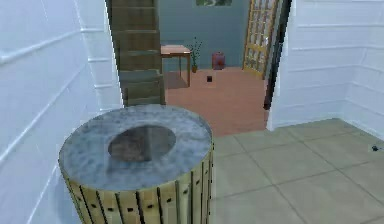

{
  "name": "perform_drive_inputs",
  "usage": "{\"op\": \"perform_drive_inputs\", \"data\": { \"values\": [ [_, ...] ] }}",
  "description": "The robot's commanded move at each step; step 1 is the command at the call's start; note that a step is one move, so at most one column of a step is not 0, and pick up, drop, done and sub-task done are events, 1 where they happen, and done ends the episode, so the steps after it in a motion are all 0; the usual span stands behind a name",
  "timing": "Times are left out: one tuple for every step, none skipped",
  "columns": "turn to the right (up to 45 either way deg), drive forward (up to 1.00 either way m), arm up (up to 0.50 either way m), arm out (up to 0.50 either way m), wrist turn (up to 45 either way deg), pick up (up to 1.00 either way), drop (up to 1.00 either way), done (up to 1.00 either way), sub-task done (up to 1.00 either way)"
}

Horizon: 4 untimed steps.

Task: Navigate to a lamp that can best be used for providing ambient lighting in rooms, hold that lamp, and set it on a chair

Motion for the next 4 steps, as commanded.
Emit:
{"op": "perform_drive_inputs", "data": {
  "values": [
    [27.0,0.00,0.00,0.00,0.0,0.00,0.00,0.00,0.00],
    [3.0,0.00,0.00,0.00,0.0,0.00,0.00,0.00,0.00],
    [0.0,0.20,0.00,0.00,0.0,0.00,0.00,0.00,0.00],
    [0.0,0.60,0.00,0.00,0.0,0.00,0.00,0.00,0.00]
  ]
}}
